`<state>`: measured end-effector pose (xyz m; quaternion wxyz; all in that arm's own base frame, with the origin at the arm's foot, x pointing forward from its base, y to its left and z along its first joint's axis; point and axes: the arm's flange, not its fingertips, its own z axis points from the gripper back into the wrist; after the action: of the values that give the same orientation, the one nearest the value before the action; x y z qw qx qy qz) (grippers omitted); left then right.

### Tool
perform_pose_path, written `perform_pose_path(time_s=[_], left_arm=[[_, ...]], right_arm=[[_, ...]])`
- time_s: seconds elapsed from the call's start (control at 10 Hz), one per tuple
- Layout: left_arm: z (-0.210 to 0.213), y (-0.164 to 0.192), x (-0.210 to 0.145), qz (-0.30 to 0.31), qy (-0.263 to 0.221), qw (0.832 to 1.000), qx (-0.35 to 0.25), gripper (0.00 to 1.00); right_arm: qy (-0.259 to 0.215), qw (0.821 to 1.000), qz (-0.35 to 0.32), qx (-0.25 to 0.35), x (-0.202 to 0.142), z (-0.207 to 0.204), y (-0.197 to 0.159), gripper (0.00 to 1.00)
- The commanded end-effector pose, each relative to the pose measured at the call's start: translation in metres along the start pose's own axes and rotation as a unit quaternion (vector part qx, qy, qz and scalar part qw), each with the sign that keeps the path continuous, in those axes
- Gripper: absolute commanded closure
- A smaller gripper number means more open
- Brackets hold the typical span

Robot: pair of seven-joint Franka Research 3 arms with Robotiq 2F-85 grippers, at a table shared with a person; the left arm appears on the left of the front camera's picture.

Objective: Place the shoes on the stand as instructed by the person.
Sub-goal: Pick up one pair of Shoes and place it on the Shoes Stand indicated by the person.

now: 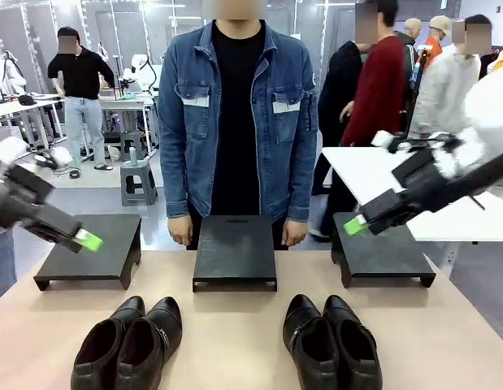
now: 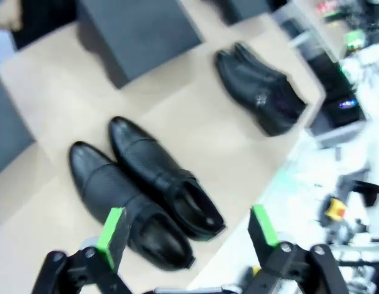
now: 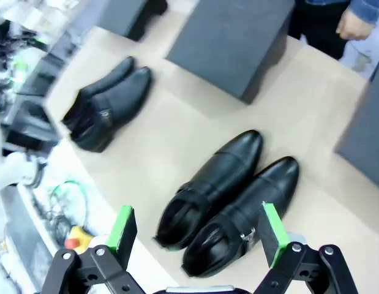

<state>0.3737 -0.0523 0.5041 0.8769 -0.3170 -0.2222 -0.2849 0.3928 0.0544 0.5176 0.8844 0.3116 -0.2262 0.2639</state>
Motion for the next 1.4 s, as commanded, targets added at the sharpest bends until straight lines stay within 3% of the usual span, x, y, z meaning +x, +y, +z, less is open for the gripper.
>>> perform_pose_path(time_s=[0.0, 0.2, 0.3, 0.6, 0.8, 1.3], left_arm=[[0.053, 0.029, -0.028, 0.037, -0.023, 0.992, -0.114, 0.0], [0.102, 0.049, -0.075, 0.061, -0.075, 0.978, -0.185, 0.0], [0.123, 0.059, -0.099, 0.072, -0.128, 0.967, -0.209, 0.0], [0.167, 0.078, -0.18, 0.132, -0.202, 0.949, -0.204, 0.0], [0.181, 0.081, -0.196, 0.148, -0.219, 0.945, -0.192, 0.0], [0.183, 0.084, -0.199, 0.168, -0.211, 0.951, -0.151, 0.0]], right_arm=[[-0.013, 0.992, -0.07, 0.103, -0.021, 0.041, -0.051, 0.0], [-0.048, 0.977, -0.112, 0.176, -0.061, 0.079, -0.09, 0.0], [-0.063, 0.971, -0.122, 0.195, -0.084, 0.095, -0.104, 0.0], [-0.128, 0.957, -0.165, 0.2, -0.149, 0.138, -0.13, 0.0], [-0.147, 0.954, -0.179, 0.19, -0.168, 0.15, -0.134, 0.0], [-0.16, 0.953, -0.189, 0.175, -0.173, 0.15, -0.136, 0.0]])
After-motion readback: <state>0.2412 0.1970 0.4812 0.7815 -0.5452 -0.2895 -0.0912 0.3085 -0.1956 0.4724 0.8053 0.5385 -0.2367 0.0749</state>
